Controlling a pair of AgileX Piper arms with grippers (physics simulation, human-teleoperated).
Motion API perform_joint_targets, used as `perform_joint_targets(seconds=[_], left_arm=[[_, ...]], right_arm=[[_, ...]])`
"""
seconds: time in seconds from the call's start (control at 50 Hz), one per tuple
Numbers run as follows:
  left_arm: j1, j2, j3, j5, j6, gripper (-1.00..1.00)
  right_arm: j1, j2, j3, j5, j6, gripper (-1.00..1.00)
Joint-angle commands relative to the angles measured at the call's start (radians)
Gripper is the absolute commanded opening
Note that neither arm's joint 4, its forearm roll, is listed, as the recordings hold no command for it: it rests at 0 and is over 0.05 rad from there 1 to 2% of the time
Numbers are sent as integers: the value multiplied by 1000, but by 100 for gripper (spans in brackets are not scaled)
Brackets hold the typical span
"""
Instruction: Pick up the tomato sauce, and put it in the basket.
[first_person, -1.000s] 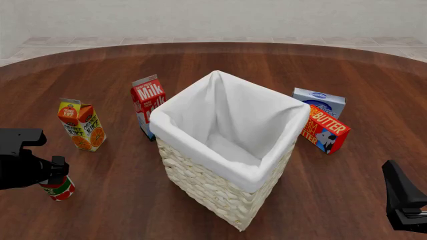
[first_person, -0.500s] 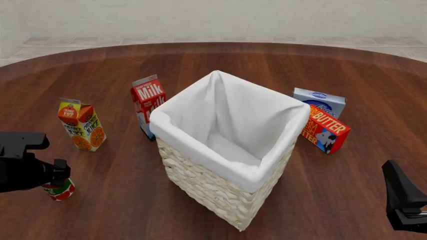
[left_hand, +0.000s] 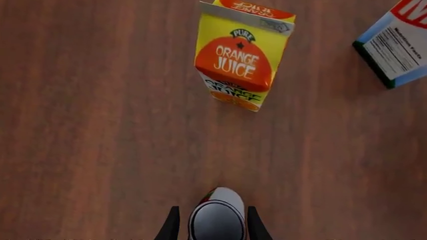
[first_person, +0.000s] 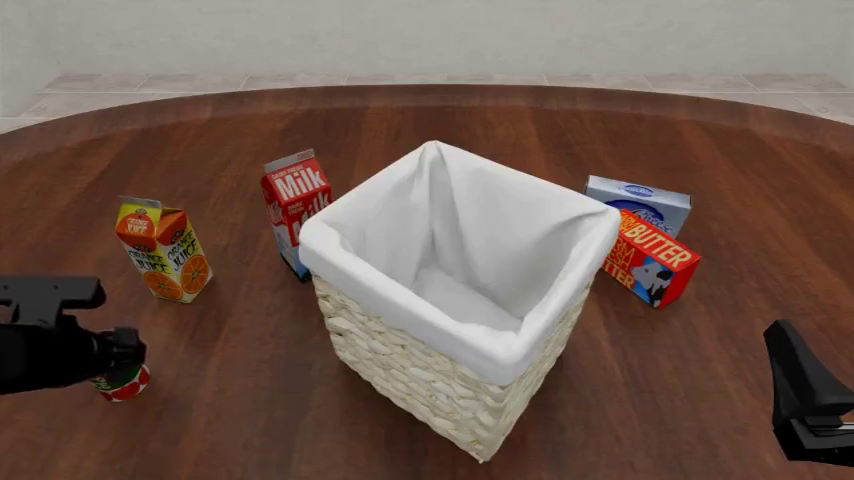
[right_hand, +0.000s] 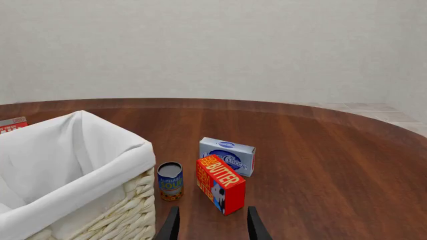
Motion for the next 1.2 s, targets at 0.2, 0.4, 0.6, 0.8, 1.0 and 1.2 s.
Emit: perform_joint_targets(seconds=[0.2, 0.4, 0.6, 0.8, 1.0, 1.2], left_arm=[[-7, 0, 22, -24, 17, -100], [-38, -83, -8, 42, -18, -100], [-72, -211, -37, 175, -39, -100], [-122, -333, -65, 282, -68, -100], [-220, -459, -111, 408, -115, -100], [-362, -549, -192, 534, -216, -100]], right_arm=[[0, 0, 0, 0, 0, 100], [0, 0, 0, 0, 0, 100], [0, 0, 0, 0, 0, 100], [0, 0, 0, 0, 0, 100], [0, 0, 0, 0, 0, 100], [0, 0, 0, 0, 0, 100]])
